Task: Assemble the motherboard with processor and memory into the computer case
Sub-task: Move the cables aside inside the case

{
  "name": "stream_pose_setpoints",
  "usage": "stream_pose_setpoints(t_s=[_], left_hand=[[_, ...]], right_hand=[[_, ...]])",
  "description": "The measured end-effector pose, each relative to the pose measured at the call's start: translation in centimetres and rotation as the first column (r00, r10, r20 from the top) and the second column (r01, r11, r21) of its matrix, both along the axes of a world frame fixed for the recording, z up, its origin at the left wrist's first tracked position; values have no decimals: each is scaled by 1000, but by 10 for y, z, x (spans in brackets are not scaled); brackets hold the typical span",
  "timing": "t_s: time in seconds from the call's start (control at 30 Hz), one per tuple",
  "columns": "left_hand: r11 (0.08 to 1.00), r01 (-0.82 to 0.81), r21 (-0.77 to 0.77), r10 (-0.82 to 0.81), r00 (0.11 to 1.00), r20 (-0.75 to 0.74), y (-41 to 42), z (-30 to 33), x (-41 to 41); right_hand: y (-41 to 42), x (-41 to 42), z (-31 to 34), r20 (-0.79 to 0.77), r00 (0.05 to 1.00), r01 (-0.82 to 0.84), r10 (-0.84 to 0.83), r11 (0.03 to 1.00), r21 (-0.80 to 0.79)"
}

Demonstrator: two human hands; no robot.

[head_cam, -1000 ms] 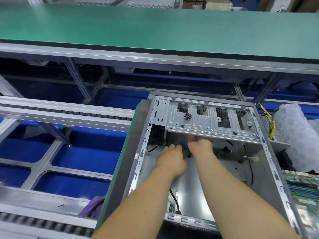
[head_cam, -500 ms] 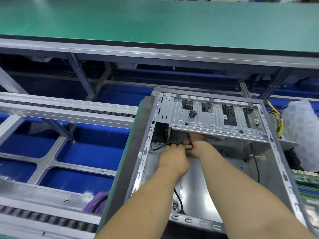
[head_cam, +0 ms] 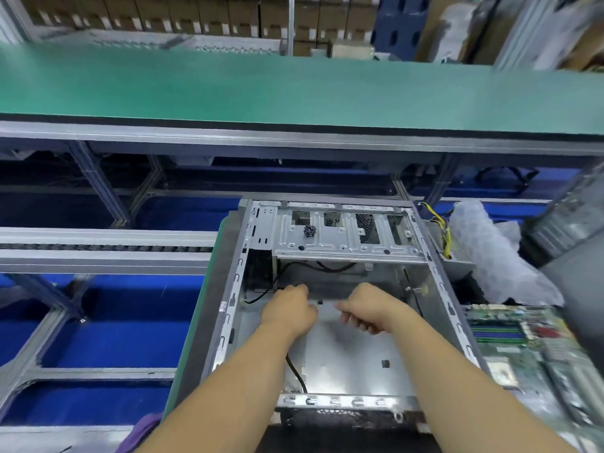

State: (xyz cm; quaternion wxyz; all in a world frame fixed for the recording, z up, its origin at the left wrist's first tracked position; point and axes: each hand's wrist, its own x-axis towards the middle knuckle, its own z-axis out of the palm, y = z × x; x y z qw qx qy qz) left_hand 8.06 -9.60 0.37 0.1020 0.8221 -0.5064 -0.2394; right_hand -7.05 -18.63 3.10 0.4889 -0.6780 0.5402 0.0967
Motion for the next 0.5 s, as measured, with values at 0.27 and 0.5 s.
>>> stream_pose_setpoints(t_s=[0.27,0.5], left_hand=[[993,38,111,-36,999,-18,1,1,-4],[993,16,119,-10,998,-56,4,0,-1]], right_hand=[[3,-51,-3,-326,944,-203,59,881,-427],[0,-57,-22,-401,912,-94,-87,907,-411]])
